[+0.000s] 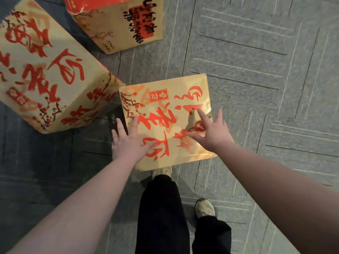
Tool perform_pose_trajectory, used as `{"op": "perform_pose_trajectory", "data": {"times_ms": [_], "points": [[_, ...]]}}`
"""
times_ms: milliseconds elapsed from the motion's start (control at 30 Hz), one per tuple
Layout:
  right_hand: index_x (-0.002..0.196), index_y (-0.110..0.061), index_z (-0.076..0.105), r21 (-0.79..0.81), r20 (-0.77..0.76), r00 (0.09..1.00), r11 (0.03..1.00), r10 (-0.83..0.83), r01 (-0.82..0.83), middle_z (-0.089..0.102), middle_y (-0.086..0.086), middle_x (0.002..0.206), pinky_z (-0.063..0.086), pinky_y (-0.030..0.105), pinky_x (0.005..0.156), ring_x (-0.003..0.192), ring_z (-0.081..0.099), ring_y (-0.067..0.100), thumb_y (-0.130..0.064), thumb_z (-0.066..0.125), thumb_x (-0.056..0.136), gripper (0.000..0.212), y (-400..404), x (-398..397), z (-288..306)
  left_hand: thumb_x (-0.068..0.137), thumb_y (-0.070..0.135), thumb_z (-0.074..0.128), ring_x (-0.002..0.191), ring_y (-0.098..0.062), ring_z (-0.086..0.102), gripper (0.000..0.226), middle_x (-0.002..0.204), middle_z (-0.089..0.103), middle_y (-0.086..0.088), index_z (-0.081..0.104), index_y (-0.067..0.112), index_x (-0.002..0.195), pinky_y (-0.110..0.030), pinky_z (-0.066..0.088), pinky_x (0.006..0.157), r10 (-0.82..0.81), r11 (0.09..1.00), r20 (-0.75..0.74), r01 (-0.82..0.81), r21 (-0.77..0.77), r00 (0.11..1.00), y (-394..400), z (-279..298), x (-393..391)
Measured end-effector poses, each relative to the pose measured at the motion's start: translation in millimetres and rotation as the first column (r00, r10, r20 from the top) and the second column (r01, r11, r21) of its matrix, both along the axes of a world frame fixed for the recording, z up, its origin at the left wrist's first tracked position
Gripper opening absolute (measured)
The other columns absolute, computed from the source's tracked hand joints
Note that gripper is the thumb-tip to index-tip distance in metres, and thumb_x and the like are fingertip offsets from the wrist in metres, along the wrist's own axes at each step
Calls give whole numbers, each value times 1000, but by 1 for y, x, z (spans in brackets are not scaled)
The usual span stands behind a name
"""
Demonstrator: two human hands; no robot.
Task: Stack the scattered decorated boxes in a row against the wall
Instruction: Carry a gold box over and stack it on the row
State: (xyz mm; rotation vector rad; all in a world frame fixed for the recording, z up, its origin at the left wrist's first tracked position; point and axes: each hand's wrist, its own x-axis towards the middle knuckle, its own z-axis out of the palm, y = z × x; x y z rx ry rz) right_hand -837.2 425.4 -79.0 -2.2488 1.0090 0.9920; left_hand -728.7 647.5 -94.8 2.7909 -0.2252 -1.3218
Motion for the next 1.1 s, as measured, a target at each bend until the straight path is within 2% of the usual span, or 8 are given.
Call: {"op": "perform_pose_trajectory", "data": {"times_ms": [200, 333, 500, 633, 867, 1000, 1100], "points": [[145, -56, 5, 61, 18, 995, 994, -94, 93, -20, 5, 158, 36, 52, 107, 143, 18, 40, -59, 65, 80, 89, 10, -5, -32, 72, 62, 68, 140, -38, 23, 110, 155, -24, -3, -12, 46, 145, -52, 35, 104, 73, 996, -51, -76, -52, 996, 5, -26, -4], [143, -58, 8, 39, 34, 990, 990, -140, 138, -11, 5, 159, 40, 52, 103, 140, 24, 39, -54, 67, 82, 85, 15, -6, -38, 74, 53, 72, 142, -31, 20, 108, 158, -14, -4, -6, 41, 149, -48, 33, 107, 98, 989, -50, -103, -107, 994, 0, -26, -6], [144, -55, 14, 24, 35, 973, 974, -228, 227, 18, 14, 146, 44, 51, 100, 130, 33, 37, -53, 68, 81, 83, 14, -12, -33, 73, 50, 75, 140, -29, 24, 105, 158, -4, 0, 3, 42, 149, -47, 34, 107, 127, 982, -29, -130, -137, 991, -7, -23, -7], [146, -49, 19, 3, 95, 949, 954, -300, 301, 23, 14, 138, 40, 46, 100, 131, 29, 34, -49, 65, 86, 75, 5, -25, -6, 75, 56, 70, 140, -29, 24, 99, 157, -1, 3, 5, 43, 149, -49, 35, 106, 37, 989, 2, -36, -146, 999, -22, -5, -1], [146, -47, 24, -60, 197, 902, 913, -385, 403, 27, 13, 127, 40, 44, 101, 126, 34, 34, -52, 59, 88, 68, -28, -48, 75, 76, 57, 68, 138, -30, 26, 94, 157, 10, -3, 12, 40, 149, -49, 35, 106, -143, 956, 142, 174, -235, 979, -74, 72, 10], [146, -47, 25, -89, 281, 848, 867, -450, 490, 28, 13, 125, 42, 44, 101, 125, 36, 34, -55, 60, 85, 71, -54, -68, 143, 75, 55, 69, 136, -28, 28, 92, 155, 11, 1, 16, 41, 149, -49, 38, 106, -181, 906, 201, 243, -347, 963, -115, 142, 8], [145, -46, 27, -94, 372, 792, 829, -484, 551, 30, 11, 122, 42, 44, 102, 123, 38, 33, -58, 62, 83, 73, -70, -92, 201, 74, 58, 69, 137, -26, 25, 92, 155, 11, 5, 15, 44, 148, -49, 35, 108, -241, 870, 246, 321, -373, 939, -146, 208, -1]]}}
